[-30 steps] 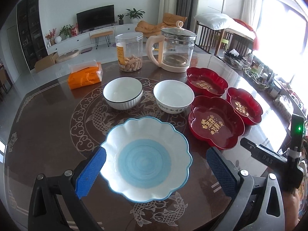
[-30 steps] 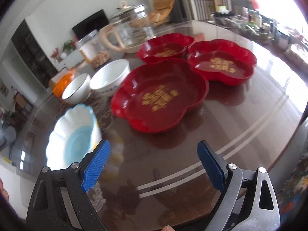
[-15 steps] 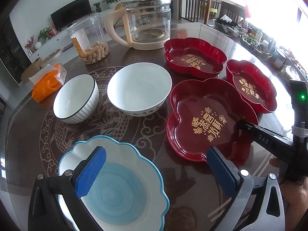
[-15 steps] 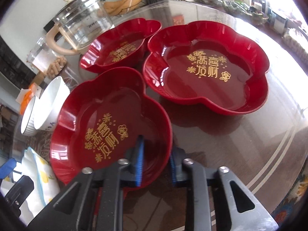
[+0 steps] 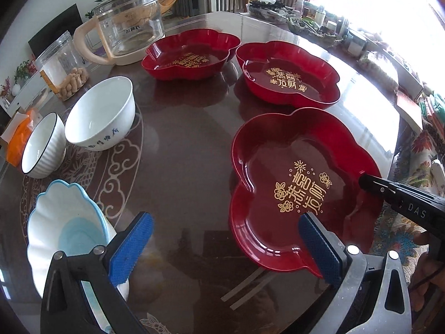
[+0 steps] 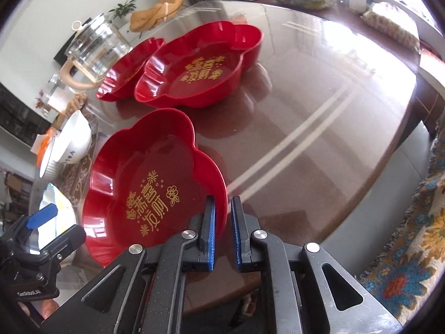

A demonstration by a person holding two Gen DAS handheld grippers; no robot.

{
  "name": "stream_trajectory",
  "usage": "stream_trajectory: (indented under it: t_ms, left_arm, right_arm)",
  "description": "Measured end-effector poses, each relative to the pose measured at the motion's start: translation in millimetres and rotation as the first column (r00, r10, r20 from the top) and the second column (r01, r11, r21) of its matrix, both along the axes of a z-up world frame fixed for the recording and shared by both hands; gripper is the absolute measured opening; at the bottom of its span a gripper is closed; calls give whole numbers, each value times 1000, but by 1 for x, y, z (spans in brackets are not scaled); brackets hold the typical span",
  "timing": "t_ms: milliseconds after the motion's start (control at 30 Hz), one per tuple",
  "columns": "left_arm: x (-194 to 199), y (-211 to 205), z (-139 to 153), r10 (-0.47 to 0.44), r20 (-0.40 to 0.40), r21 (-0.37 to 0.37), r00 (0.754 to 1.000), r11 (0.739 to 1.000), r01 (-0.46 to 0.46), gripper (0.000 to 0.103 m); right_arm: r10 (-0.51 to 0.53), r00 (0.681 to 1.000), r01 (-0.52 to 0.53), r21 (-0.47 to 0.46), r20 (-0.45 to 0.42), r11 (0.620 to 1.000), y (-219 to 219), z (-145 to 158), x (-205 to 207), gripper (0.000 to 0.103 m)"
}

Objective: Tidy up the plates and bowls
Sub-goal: 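Grasp the rim of the nearest red flower plate with the right gripper, then carry the red plate toward the blue bowl, lower it, open right gripper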

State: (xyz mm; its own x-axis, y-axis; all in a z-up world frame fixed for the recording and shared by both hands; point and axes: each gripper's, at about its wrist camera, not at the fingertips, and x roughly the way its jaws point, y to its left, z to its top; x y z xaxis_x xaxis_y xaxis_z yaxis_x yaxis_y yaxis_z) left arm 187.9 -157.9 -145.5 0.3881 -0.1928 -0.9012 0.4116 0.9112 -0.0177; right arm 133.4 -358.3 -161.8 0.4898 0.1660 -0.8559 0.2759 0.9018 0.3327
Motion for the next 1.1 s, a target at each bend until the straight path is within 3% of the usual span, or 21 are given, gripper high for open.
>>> stream_trajectory:
  t_ms: [100,167,233,433,600,1100]
  left_arm:
    - [5,-8,-11,2,-24,-11,1000,1000,-3,98]
    - [8,-10,-20,5,-60,-11,998,1000,-5,59]
    - [10,-6,-32,21,-113,-27,993,999,-25,35]
    - [7,13,-29,44,-108,-65,993,997,-51,15]
    - [-8,24,-22,24,-94,-51,995,998,-29,15]
    - [-24,92,-15,118,-43,-53,992,991,-120,15]
  right_arm:
    - [13,1000,-13,-9,-4,1000,-3,1,-4,13]
    - [25,1000,-25,-3,0,1000,-3,1,-3,13]
    - [36,999,-36,-3,-1,999,0,-2,-2,14]
    - [76,997,-76,1,12,997,8,-2,-3,14]
    - [105,994,-105,-23,29,994,23,5,-8,14]
    - [237,972,-236,-81,-4,968,90,0,-8,16]
